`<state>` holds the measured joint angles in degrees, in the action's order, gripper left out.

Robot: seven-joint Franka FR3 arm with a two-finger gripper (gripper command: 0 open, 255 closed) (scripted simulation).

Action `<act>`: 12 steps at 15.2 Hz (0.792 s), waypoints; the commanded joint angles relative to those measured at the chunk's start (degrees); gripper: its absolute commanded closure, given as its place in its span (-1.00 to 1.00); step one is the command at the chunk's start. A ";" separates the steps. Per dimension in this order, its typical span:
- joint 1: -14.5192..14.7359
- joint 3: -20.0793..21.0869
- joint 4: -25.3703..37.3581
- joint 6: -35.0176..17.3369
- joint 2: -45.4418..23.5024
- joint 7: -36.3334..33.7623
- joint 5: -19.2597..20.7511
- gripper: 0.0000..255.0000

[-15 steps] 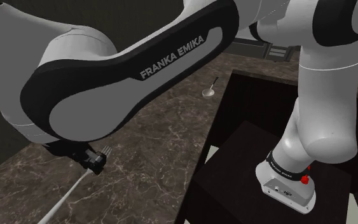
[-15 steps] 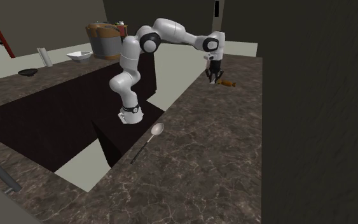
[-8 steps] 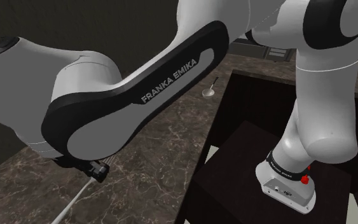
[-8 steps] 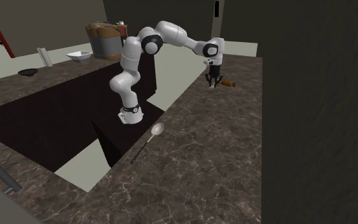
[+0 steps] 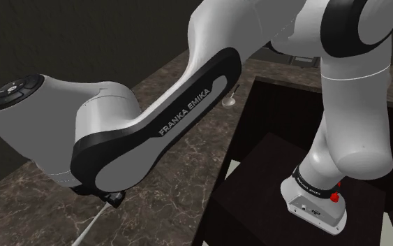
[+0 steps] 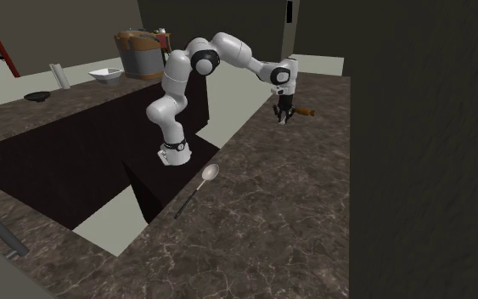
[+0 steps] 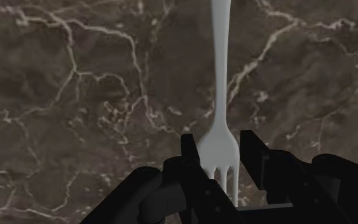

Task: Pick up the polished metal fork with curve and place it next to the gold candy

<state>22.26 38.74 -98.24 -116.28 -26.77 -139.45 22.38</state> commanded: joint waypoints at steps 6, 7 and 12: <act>0.44 -0.71 -1.08 -2.31 -1.53 -0.84 1.23 1.00; 0.44 -0.71 -1.08 -2.31 -1.53 -0.84 1.23 1.00; 0.44 -0.71 -1.07 -2.30 -1.53 -0.84 1.23 -1.00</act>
<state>22.70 38.03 -99.31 -118.58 -28.30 -140.29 23.61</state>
